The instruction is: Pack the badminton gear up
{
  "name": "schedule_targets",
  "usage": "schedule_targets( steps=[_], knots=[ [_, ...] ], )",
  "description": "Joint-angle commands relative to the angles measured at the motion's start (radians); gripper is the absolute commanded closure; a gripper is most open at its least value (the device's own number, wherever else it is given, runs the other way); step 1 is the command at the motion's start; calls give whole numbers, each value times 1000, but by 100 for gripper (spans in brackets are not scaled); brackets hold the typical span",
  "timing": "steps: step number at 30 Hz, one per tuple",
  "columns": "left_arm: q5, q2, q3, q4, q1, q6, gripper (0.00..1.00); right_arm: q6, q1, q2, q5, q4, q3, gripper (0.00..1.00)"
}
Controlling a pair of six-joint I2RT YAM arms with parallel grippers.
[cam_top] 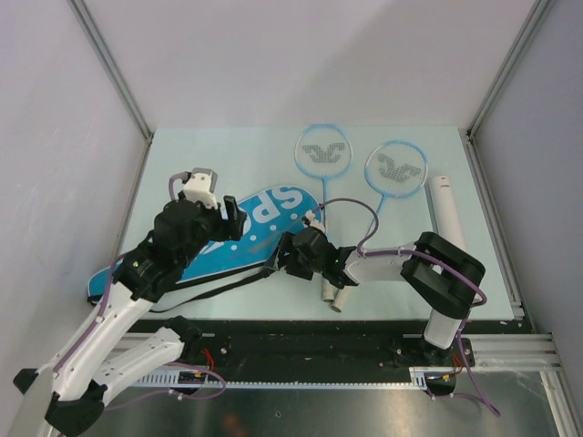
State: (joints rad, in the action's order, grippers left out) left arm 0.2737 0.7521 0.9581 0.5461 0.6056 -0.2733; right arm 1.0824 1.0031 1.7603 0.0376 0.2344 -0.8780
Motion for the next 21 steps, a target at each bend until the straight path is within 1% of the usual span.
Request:
schedule_targets(
  steps=[1,4,6,7,8,9,10,14,15,16,17,18,19,20,21],
  knots=[
    [-48,23,10,-2,-6,36,23,40,-20,-33,77,6,22,20],
    [-88,33,2,-3,-6,40,23,62,-37,-16,128,10,22,21],
    [-111,41,-10,-2,-6,42,26,91,-49,2,136,16,22,23],
    [-141,47,-25,-3,-4,40,27,102,-58,13,137,19,24,27],
    [-160,56,-35,0,-6,39,31,109,-61,19,134,38,22,30],
    [-183,67,-45,0,-4,37,37,109,-64,37,110,58,22,33],
    [-207,72,-73,2,-6,30,39,106,-63,44,105,74,24,37],
    [-222,99,-157,-2,-4,-81,51,87,-54,62,149,101,22,38],
    [-223,125,-173,0,-4,-101,53,80,-57,67,163,105,22,39],
    [-228,180,-197,0,-3,-118,55,58,-66,73,162,111,22,43],
    [-229,216,-209,-3,5,-139,54,44,-83,76,159,126,22,45],
    [-205,246,-217,-6,54,-145,50,33,-92,79,162,131,22,48],
    [-177,318,-214,-5,89,-150,46,12,-103,82,157,137,20,55],
    [-119,354,-210,-5,124,-159,37,4,-125,82,141,140,20,58],
    [-93,390,-199,-5,187,-164,35,-5,-135,84,131,141,20,63]
  ],
)
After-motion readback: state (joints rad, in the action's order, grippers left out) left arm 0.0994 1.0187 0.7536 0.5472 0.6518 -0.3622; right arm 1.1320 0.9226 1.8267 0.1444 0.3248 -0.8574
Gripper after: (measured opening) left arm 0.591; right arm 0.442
